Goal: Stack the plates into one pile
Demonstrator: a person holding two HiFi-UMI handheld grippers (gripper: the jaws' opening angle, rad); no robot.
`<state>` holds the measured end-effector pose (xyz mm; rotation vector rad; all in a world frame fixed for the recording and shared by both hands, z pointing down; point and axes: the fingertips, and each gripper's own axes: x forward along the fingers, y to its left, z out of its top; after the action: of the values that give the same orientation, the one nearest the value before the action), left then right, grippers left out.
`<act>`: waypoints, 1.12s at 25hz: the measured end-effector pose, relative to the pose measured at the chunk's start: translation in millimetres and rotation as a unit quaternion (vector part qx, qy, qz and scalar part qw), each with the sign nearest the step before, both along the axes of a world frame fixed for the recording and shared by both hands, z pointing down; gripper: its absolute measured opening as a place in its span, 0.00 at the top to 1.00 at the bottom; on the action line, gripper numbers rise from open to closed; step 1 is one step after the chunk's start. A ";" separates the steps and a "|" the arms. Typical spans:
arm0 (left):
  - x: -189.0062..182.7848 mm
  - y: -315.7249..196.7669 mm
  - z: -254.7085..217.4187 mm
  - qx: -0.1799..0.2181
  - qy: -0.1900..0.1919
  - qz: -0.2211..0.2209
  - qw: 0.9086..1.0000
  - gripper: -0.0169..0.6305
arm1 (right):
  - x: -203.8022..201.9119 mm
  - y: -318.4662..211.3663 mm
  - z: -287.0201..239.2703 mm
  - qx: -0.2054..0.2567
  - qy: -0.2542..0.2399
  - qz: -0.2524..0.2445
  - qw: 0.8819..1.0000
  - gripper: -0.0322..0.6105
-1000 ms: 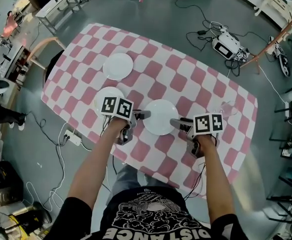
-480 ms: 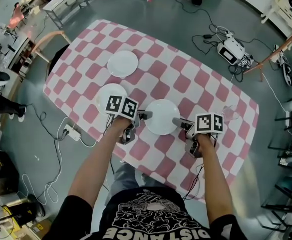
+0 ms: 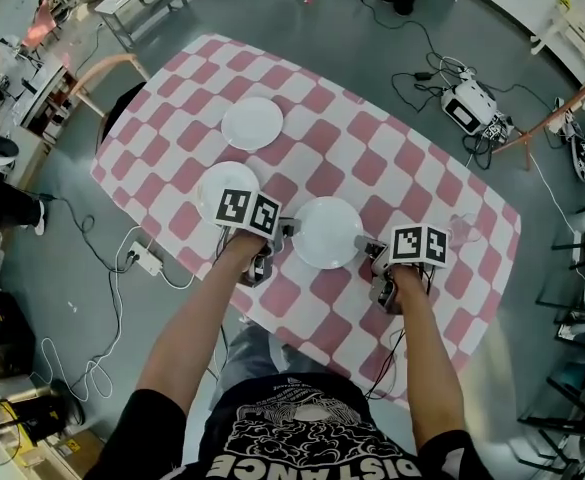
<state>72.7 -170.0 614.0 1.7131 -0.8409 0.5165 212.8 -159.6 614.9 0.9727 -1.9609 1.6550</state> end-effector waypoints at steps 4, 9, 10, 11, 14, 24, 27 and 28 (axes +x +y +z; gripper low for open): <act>-4.4 -0.1 -6.2 0.008 0.005 -0.010 1.000 0.91 | -4.0 -0.6 -4.8 0.007 -0.001 -0.005 1.000 0.89; -17.0 2.3 -18.0 0.017 0.011 -0.026 0.999 0.91 | -16.3 -2.3 -15.8 0.021 -0.004 -0.014 1.000 0.89; -21.4 2.2 -20.6 0.020 0.012 -0.030 0.999 0.91 | -20.7 -3.1 -18.0 0.023 -0.006 -0.016 1.000 0.89; -26.2 2.2 -22.8 0.022 0.011 -0.034 0.999 0.91 | -25.4 -3.8 -20.2 0.026 -0.007 -0.020 0.999 0.89; -41.1 3.4 -28.5 0.029 0.011 -0.046 0.998 0.91 | -40.2 -6.0 -26.5 0.036 -0.009 -0.030 0.999 0.89; -98.2 -2.1 -43.7 0.042 0.017 -0.075 0.996 0.91 | -97.4 -19.6 -45.5 0.056 -0.010 -0.054 0.997 0.89; -116.9 -4.9 -44.2 0.043 0.018 -0.079 0.996 0.91 | -116.1 -23.7 -47.1 0.059 -0.009 -0.059 0.996 0.89; -123.3 -5.7 -44.4 0.043 0.019 -0.081 0.996 0.91 | -122.5 -25.0 -47.8 0.060 -0.008 -0.060 0.996 0.89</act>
<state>-50.6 -175.7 569.7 1.7105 -0.9768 0.3421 90.3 -184.6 567.1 0.8670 -2.1069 1.4994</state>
